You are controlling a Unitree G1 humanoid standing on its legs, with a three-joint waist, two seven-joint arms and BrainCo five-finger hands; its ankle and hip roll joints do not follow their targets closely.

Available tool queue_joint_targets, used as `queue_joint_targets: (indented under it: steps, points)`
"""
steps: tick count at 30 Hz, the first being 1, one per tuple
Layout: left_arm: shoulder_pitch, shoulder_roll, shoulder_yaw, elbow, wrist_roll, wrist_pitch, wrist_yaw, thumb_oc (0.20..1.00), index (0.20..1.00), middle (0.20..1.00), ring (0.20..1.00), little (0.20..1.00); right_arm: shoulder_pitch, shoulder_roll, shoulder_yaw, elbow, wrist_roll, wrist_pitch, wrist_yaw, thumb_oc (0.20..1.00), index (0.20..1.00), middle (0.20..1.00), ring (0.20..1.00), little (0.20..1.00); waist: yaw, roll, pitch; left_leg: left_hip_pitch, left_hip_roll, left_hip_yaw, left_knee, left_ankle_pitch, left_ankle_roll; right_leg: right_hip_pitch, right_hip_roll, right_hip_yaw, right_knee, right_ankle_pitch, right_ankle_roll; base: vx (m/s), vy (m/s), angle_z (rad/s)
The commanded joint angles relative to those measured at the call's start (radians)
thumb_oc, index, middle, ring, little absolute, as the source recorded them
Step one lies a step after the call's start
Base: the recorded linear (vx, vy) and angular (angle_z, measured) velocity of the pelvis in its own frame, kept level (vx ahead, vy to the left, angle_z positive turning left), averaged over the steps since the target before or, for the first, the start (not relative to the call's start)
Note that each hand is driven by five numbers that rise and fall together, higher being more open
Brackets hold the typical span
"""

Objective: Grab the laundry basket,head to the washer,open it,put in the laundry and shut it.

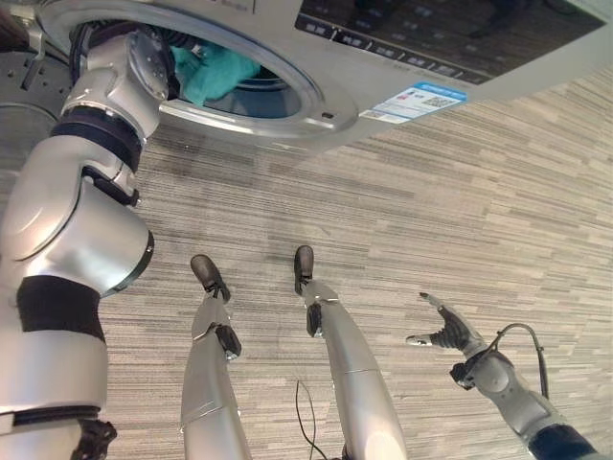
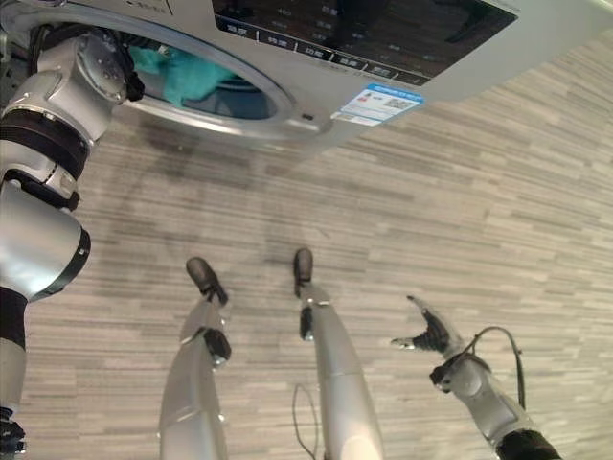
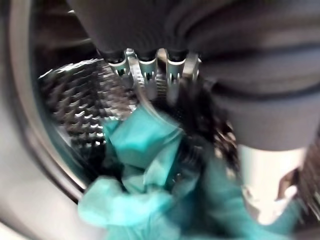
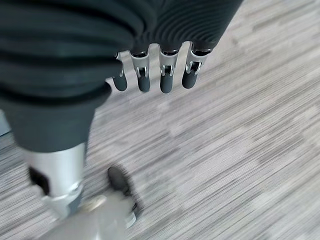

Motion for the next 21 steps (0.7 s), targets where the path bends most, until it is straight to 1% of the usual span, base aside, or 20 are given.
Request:
queue_joint_targets:
  steps: [1, 3, 5, 7, 8, 9, 12, 14, 15, 16, 18, 19, 21]
  points:
    - [-0.106, -0.152, 0.105, 0.045, -0.017, -0.026, 0.022, 1.0, 1.0, 1.0, 1.0, 1.0, 0.001, -0.005, 0.035, 0.061, 0.038, -0.002, -0.034, 1.0, 1.0, 1.0, 1.0, 1.0, -0.047, 0.05, -0.062, -0.029, 0.015, -0.015, 0.034, -0.07, -0.027, 0.19, 0.063, -0.029, -0.089, -0.116, -0.004, -0.01, -0.042, 0.07]
    - [-0.133, -0.193, 0.134, 0.038, -0.075, -0.032, 0.039, 1.0, 1.0, 1.0, 1.0, 1.0, -0.033, 0.016, 0.061, 0.101, 0.055, 0.002, -0.04, 1.0, 1.0, 1.0, 1.0, 1.0, -0.05, 0.051, -0.06, -0.029, 0.01, -0.01, 0.025, -0.067, -0.029, 0.193, 0.065, -0.033, -0.103, -0.115, -0.009, -0.02, -0.012, 0.11]
    - [-0.138, -0.204, 0.148, 0.045, -0.103, -0.034, 0.038, 1.0, 1.0, 1.0, 1.0, 1.0, -0.046, 0.019, 0.067, 0.113, 0.064, 0.003, -0.041, 1.0, 1.0, 1.0, 1.0, 1.0, -0.053, 0.052, -0.063, -0.031, 0.009, -0.007, 0.02, -0.067, -0.029, 0.191, 0.066, -0.033, -0.107, -0.111, -0.009, -0.02, 0.024, 0.15]
    - [-0.158, -0.197, 0.189, 0.045, -0.202, -0.046, 0.052, 1.0, 1.0, 1.0, 1.0, 1.0, -0.034, 0.031, 0.088, 0.111, 0.068, 0.009, -0.04, 1.0, 1.0, 1.0, 1.0, 1.0, -0.061, 0.049, -0.073, -0.039, 0.006, 0.003, 0.011, -0.069, -0.03, 0.186, 0.066, -0.03, -0.121, -0.098, 0.0, -0.02, 0.061, 0.06]
    - [-0.158, -0.197, 0.189, 0.045, -0.203, -0.047, 0.051, 1.0, 1.0, 1.0, 1.0, 1.0, -0.034, 0.031, 0.089, 0.111, 0.068, 0.009, -0.04, 1.0, 1.0, 1.0, 1.0, 1.0, -0.061, 0.049, -0.074, -0.039, 0.006, 0.004, 0.01, -0.068, -0.03, 0.185, 0.066, -0.029, -0.122, -0.097, 0.0, -0.02, 0.058, -0.06]
    - [-0.171, -0.177, 0.196, 0.039, -0.236, -0.056, 0.063, 1.0, 1.0, 1.0, 1.0, 1.0, -0.015, 0.025, 0.093, 0.101, 0.064, 0.008, -0.034, 1.0, 1.0, 1.0, 1.0, 1.0, -0.066, 0.047, -0.079, -0.042, 0.009, 0.01, 0.006, -0.07, -0.028, 0.183, 0.063, -0.023, -0.13, -0.087, 0.011, -0.01, 0.042, -0.12]
    - [-0.178, -0.15, 0.182, 0.031, -0.228, -0.064, 0.078, 1.0, 1.0, 1.0, 1.0, 1.0, 0.005, 0.016, 0.088, 0.092, 0.057, 0.002, -0.031, 1.0, 1.0, 1.0, 1.0, 1.0, -0.068, 0.048, -0.08, -0.043, 0.013, 0.018, 0.009, -0.073, -0.023, 0.189, 0.057, -0.018, -0.135, -0.082, 0.019, 0.0, 0.035, -0.16]
    - [-0.172, -0.132, 0.166, 0.006, -0.217, -0.08, 0.079, 1.0, 1.0, 1.0, 1.0, 1.0, 0.023, 0.009, 0.077, 0.083, 0.054, -0.003, -0.028, 1.0, 1.0, 1.0, 1.0, 1.0, -0.062, 0.054, -0.078, -0.038, 0.015, 0.021, 0.008, -0.073, -0.021, 0.199, 0.053, -0.015, -0.136, -0.083, 0.021, 0.01, 0.005, -0.09]
    - [-0.16, -0.118, 0.156, -0.031, -0.216, -0.099, 0.074, 1.0, 1.0, 1.0, 1.0, 1.0, 0.032, 0.003, 0.069, 0.08, 0.051, -0.003, -0.028, 1.0, 1.0, 1.0, 1.0, 1.0, -0.057, 0.059, -0.076, -0.031, 0.012, 0.023, 0.007, -0.072, -0.022, 0.206, 0.051, -0.016, -0.137, -0.083, 0.022, 0.01, 0.001, -0.04]
    - [-0.158, -0.117, 0.157, -0.034, -0.215, -0.099, 0.074, 1.0, 1.0, 1.0, 1.0, 1.0, 0.033, 0.003, 0.069, 0.078, 0.05, -0.003, -0.028, 1.0, 1.0, 1.0, 1.0, 1.0, -0.057, 0.058, -0.076, -0.029, 0.012, 0.023, 0.006, -0.072, -0.022, 0.208, 0.051, -0.016, -0.138, -0.083, 0.022, 0.0, 0.0, 0.0]
    - [-0.092, -0.089, 0.161, -0.138, -0.25, -0.144, 0.063, 1.0, 1.0, 1.0, 1.0, 1.0, 0.067, -0.001, 0.052, 0.071, 0.036, 0.002, -0.024, 1.0, 1.0, 1.0, 1.0, 1.0, -0.045, 0.069, -0.073, -0.009, 0.008, 0.024, -0.001, -0.07, -0.023, 0.228, 0.049, -0.018, -0.144, -0.085, 0.022, 0.01, -0.015, -0.01]
    - [0.018, -0.058, 0.171, -0.249, -0.293, -0.186, 0.052, 1.0, 1.0, 1.0, 1.0, 1.0, 0.1, -0.001, 0.038, 0.07, 0.029, 0.005, -0.015, 1.0, 1.0, 1.0, 1.0, 1.0, -0.027, 0.079, -0.072, 0.022, 0.0, 0.025, -0.019, -0.062, -0.027, 0.256, 0.05, -0.025, -0.158, -0.087, 0.021, 0.01, -0.038, -0.04]
    - [0.165, -0.022, 0.191, -0.365, -0.319, -0.22, 0.062, 1.0, 1.0, 1.0, 1.0, 1.0, 0.128, 0.011, 0.027, 0.088, 0.025, 0.006, -0.008, 1.0, 1.0, 1.0, 1.0, 1.0, -0.009, 0.083, -0.069, 0.057, -0.01, 0.026, -0.042, -0.052, -0.033, 0.292, 0.052, -0.034, -0.177, -0.086, 0.021, 0.0, -0.019, -0.02]
